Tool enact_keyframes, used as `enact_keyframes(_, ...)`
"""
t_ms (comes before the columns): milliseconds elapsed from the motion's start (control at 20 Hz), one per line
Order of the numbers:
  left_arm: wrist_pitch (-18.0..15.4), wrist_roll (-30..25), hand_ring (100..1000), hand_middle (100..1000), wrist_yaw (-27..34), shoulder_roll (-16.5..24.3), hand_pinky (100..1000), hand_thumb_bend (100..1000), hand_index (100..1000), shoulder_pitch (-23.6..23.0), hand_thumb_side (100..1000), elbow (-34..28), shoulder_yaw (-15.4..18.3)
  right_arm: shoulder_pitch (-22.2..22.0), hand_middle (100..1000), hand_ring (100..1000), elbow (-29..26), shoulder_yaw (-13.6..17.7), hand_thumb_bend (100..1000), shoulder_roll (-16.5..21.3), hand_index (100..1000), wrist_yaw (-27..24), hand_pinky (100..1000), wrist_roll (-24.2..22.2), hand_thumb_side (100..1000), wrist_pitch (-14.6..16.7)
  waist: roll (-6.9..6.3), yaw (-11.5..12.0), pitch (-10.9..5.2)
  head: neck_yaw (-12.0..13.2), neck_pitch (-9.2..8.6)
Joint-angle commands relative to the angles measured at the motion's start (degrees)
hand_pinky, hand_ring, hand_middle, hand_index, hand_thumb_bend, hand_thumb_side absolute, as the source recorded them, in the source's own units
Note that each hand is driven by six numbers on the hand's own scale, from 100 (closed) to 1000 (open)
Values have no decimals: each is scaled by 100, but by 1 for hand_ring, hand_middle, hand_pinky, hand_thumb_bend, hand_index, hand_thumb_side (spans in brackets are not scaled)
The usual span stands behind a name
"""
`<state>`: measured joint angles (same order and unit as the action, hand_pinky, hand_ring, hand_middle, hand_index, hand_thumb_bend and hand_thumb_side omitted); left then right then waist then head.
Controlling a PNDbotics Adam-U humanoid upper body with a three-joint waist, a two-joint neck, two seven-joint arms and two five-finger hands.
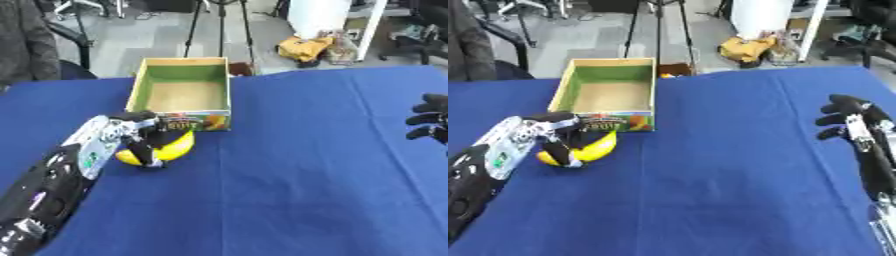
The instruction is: Pick up objects on the table and place them in the box.
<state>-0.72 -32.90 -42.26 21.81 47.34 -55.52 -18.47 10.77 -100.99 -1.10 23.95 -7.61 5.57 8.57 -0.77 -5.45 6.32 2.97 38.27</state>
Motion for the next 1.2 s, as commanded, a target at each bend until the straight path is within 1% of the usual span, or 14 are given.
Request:
enact_keyframes(50,-1,-38,507,369,8,165,484,554,451,136,100,-84,40,63,628,621,-44,40,100,86,777,-34,505,-17,740,13,4,4,-89,20,24)
enact_keyframes(150,-12,-72,529,402,-22,160,498,591,486,137,101,-68,31,63,628,621,-43,41,100,86,777,-33,505,-18,740,14,3,-1,-88,24,25)
enact_keyframes(200,-20,-95,554,437,-44,157,511,612,521,136,109,-56,29,61,628,621,-42,42,100,86,777,-33,505,-19,740,14,3,-4,-87,25,26)
enact_keyframes(350,-37,-125,611,506,-124,151,548,646,603,129,115,-7,45,56,628,621,-39,44,100,87,777,-33,506,-19,740,15,4,-8,-85,26,33)
enact_keyframes(400,-25,-84,618,512,-151,150,553,650,611,127,113,2,65,54,628,621,-39,45,100,87,777,-33,506,-18,740,16,5,-7,-85,25,36)
enact_keyframes(700,119,193,619,511,-226,156,558,653,614,149,122,-12,130,57,628,621,-38,46,100,84,778,-34,506,-21,740,17,7,4,-86,32,35)
enact_keyframes(800,136,177,614,507,-257,146,554,651,597,140,125,23,118,57,628,621,-36,45,100,82,777,-34,506,-23,740,17,8,0,-84,35,35)
enact_keyframes(1050,105,51,603,502,-361,115,544,652,591,128,140,134,94,53,627,621,-32,46,100,82,778,-33,506,-25,740,19,10,-18,-73,40,45)
enact_keyframes(1200,91,8,592,489,-411,98,533,638,573,130,135,177,107,55,627,621,-30,47,100,82,778,-34,506,-28,740,20,12,-22,-71,46,47)
